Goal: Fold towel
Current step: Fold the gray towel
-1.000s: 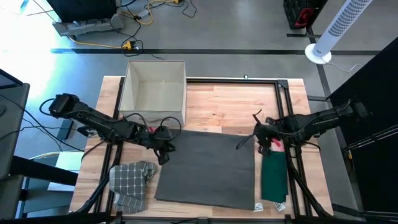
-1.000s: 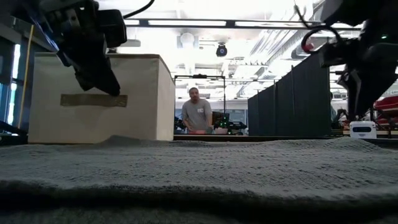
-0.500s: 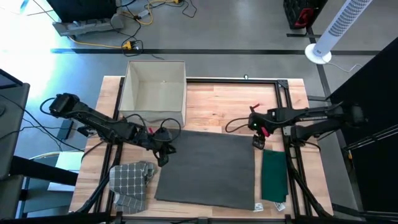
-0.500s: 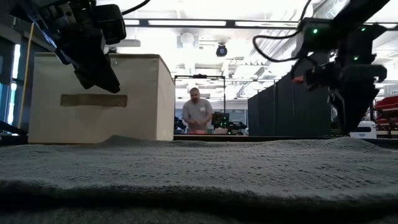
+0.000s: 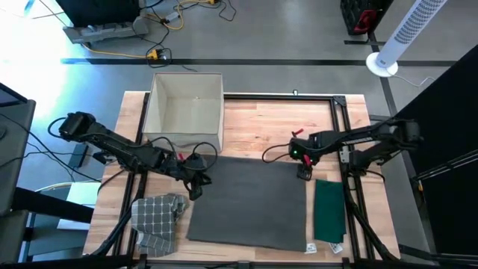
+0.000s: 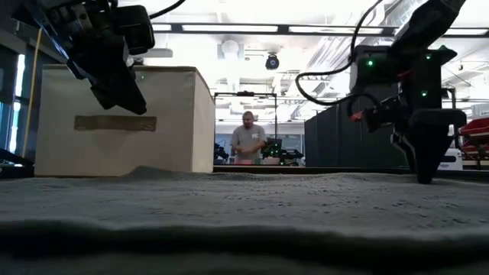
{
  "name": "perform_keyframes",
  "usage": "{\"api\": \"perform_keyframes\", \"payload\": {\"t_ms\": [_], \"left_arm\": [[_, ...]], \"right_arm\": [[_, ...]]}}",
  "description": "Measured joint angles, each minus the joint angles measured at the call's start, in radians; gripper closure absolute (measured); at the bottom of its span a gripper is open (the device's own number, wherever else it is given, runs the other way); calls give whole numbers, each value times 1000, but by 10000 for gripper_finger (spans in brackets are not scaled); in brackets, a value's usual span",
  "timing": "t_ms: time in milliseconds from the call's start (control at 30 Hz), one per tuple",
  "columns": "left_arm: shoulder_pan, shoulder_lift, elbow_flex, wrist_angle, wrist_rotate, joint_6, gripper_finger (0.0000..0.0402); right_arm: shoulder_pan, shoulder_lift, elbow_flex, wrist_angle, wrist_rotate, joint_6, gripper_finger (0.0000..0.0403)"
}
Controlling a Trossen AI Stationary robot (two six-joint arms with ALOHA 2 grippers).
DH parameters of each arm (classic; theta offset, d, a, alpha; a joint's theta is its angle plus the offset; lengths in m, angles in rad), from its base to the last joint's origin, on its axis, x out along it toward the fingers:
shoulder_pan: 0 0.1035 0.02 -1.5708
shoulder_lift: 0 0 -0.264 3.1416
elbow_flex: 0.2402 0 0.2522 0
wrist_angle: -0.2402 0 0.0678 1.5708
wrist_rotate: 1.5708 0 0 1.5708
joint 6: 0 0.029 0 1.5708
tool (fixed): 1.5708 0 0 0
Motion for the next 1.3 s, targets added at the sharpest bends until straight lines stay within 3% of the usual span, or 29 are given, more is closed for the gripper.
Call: {"api": "perform_keyframes", "payload": {"t_ms": [100, 167, 333, 467, 567, 767, 933, 1300], "left_arm": [[0, 0, 0, -12, 11, -1, 350], [0, 0, 0, -39, 21, -3, 350], [0, -3, 0, -72, -16, 71, 350], [6, 2, 1, -174, -190, 232, 345], [37, 16, 1, -221, -259, 284, 328], [87, 90, 1, -192, -266, 279, 266], [130, 166, 1, -196, -348, 246, 221], [221, 270, 1, -115, -296, 286, 206]], "right_arm": [[6, 0, -1, 27, -2, -13, 354], [15, -8, 0, 34, -10, -23, 385], [47, -20, -2, 25, -14, -24, 390], [62, -20, -2, 24, -22, -17, 390], [68, -20, -3, 24, -22, -15, 390], [68, -20, -3, 30, -19, -17, 391], [68, -20, -4, 35, -16, -23, 391], [69, -21, -4, 36, -12, -46, 391]]}}
